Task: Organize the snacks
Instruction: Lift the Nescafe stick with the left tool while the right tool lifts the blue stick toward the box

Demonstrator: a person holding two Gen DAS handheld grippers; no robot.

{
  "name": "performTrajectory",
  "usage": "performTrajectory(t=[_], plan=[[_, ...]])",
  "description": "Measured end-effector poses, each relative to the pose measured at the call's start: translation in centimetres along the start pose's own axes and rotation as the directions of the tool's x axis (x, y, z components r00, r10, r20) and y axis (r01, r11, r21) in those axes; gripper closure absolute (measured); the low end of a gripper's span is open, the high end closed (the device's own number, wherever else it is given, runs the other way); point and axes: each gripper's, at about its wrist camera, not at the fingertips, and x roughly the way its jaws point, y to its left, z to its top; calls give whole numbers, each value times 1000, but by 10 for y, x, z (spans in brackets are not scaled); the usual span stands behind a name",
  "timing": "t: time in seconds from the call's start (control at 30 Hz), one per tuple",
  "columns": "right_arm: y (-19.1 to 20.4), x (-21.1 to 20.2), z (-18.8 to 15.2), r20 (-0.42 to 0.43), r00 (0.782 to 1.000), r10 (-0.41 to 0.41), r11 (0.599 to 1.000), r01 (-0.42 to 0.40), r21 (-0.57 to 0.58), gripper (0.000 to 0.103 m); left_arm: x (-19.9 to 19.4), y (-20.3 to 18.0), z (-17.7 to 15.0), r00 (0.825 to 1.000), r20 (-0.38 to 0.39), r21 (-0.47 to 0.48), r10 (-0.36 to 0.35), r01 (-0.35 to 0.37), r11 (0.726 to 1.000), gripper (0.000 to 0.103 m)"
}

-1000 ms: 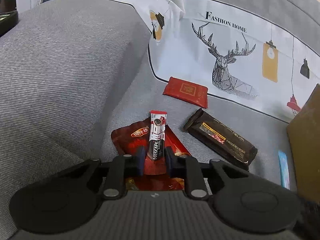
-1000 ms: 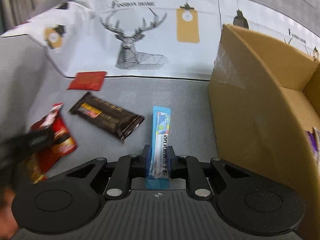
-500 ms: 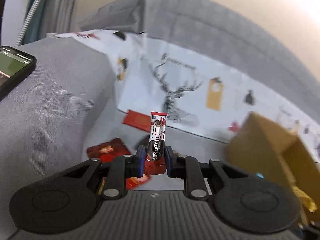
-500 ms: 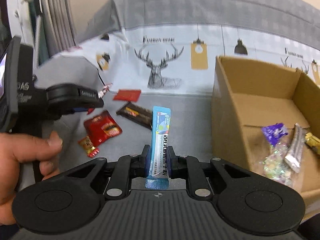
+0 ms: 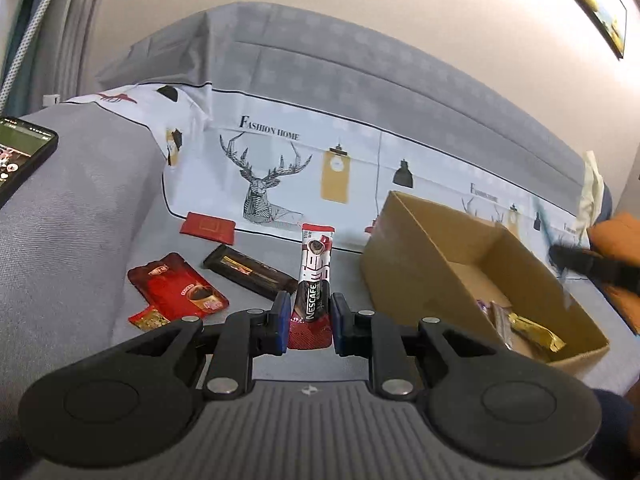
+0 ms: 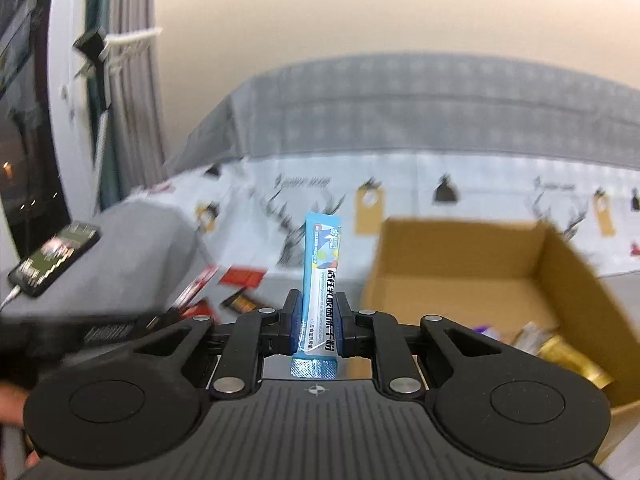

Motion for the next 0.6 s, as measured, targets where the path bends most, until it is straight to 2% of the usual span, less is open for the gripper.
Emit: performTrajectory(t=[0.2,0.4,0.6], plan=[[-62,-19,11,67,994,-84,992,78,98,85,3,-4,-5,1000,-24,-13,-10,9,1000,80],[-102,-44,-1,127,987,-102,977,75,202,85,15,-12,-11,999,-50,31,-4,5,1000,80],[-131,-42,-17,110,984,-139,958,106,267,85,16,-8,-11,998,-51,17,23,-22,1000,80]])
